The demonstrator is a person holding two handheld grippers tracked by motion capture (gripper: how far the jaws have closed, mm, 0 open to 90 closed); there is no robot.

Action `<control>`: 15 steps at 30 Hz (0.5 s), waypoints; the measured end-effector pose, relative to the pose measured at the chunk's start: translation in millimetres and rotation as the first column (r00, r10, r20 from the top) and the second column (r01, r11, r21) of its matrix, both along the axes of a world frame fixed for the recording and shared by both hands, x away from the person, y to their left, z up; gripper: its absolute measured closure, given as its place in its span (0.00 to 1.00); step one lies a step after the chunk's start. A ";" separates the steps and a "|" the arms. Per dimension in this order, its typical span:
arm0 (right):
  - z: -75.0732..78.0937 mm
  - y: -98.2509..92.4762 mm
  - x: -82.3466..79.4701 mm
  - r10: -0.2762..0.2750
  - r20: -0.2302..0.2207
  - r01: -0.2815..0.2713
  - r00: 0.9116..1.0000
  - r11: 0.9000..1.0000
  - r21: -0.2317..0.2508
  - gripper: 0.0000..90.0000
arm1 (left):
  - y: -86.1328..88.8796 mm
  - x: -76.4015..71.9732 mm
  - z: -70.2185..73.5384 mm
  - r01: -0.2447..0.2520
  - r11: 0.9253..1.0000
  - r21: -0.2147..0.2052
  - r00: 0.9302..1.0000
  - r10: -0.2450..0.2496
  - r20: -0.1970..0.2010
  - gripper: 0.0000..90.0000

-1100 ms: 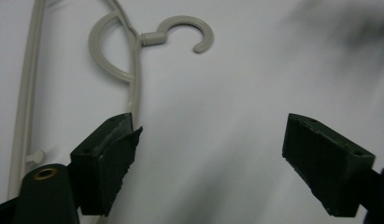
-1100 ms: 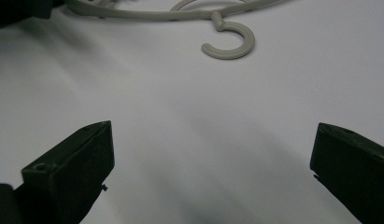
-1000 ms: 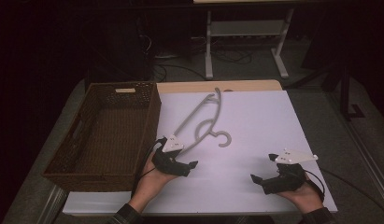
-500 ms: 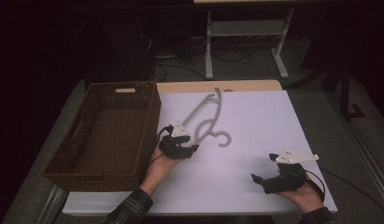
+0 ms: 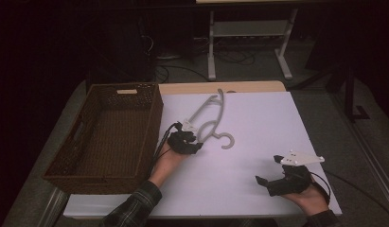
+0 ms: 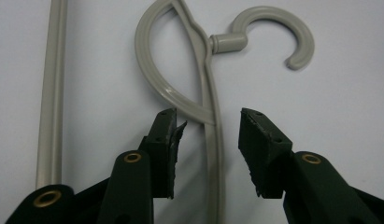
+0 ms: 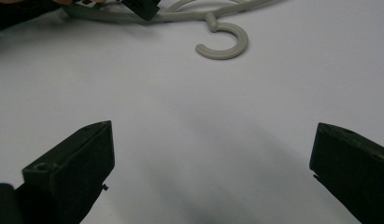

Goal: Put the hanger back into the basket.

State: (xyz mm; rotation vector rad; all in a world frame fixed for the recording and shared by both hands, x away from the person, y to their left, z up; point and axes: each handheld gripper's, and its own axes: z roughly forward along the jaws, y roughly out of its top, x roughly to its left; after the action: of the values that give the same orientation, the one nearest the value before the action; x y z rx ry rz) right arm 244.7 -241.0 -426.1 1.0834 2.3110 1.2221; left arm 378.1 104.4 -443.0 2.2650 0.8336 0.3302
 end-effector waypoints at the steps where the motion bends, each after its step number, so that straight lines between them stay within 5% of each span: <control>1: 0.0 0.0 0.0 0.000 0.000 0.000 1.000 1.000 0.000 0.00 | 0.4 0.2 -0.6 -0.001 1.000 0.001 1.000 0.001 -0.005 0.66; 15: 0.8 -0.4 -1.1 -0.002 0.012 0.002 1.000 1.000 -0.001 0.00 | -0.3 0.0 -2.6 0.009 1.000 0.022 0.999 -0.008 -0.034 0.81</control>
State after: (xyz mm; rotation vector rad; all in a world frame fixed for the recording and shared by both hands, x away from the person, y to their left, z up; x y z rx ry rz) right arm 243.6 -241.4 -425.2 1.0750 2.3013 1.2230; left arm 378.1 104.1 -445.7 2.2994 0.8416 0.2989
